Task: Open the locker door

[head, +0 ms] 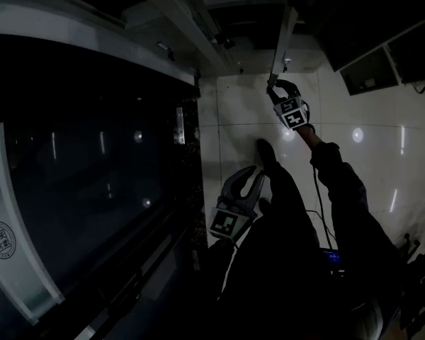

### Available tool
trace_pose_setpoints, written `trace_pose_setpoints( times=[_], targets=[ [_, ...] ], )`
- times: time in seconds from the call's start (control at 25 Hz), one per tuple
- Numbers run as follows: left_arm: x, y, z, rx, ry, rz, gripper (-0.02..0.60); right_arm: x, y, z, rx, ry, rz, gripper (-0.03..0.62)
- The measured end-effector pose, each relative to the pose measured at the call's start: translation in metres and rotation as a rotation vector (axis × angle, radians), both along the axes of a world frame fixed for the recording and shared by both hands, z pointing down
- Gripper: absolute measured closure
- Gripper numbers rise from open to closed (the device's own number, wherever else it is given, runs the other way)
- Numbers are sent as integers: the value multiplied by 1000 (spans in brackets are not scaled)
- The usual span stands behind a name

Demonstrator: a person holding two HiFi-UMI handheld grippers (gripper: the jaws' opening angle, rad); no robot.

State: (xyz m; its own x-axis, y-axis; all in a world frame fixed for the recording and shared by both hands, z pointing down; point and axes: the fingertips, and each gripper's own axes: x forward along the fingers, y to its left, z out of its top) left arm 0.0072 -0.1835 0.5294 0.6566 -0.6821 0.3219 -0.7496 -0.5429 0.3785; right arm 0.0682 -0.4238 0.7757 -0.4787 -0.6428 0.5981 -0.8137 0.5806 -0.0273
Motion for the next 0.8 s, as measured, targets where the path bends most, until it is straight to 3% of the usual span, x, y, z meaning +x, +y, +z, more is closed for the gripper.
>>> trace_pose_setpoints(
  times=[0.12,0.24,0.32,0.48,0.64,0.8],
  targets=[
    [-6,52,-13,49,14,-3,502,6,72,-25,12,-41,83,442],
    [-18,114,-23,116,36,2,502,-16,183,-79,83,-80,30,445],
    [-28,153,-23,146,49,15,503,-34,256,-107,80,-89,-6,461],
    [-41,223,-20,99,74,16,503,-57,378,-164,52,-109,-10,524],
    [-38,300,-49,83,126,17,503,-55,487,-228,83,-178,56,594],
    [-28,341,-64,121,171,64,503,-53,554,-274,128,-185,84,594]
  ],
)
